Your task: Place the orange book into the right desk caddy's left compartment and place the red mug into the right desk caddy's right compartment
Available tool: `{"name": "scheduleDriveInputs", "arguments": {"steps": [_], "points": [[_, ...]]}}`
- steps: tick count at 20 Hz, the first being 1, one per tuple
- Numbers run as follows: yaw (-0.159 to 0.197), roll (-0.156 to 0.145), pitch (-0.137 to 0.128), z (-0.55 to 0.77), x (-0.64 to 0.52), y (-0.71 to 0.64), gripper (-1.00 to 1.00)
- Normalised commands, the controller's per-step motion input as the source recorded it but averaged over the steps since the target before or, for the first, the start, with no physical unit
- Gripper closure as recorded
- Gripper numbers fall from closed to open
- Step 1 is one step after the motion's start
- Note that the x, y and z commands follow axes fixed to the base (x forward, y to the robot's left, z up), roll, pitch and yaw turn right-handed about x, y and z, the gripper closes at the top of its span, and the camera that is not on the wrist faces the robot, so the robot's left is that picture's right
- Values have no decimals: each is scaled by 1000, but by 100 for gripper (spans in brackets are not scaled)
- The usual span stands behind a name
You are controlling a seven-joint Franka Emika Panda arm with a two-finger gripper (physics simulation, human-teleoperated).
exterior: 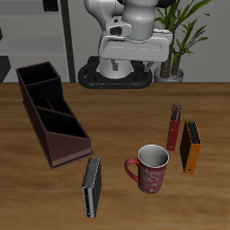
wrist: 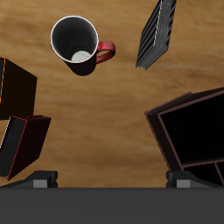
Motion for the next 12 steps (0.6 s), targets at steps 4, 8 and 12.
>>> {"name": "scheduleDriveInputs", "arguments": {"steps": [4, 8, 12], "points": [[-2, -3, -2, 82, 134, 292, -100], [35, 32, -25, 39, 242, 534, -100], [43, 51, -14, -51, 144, 333, -100]]}}
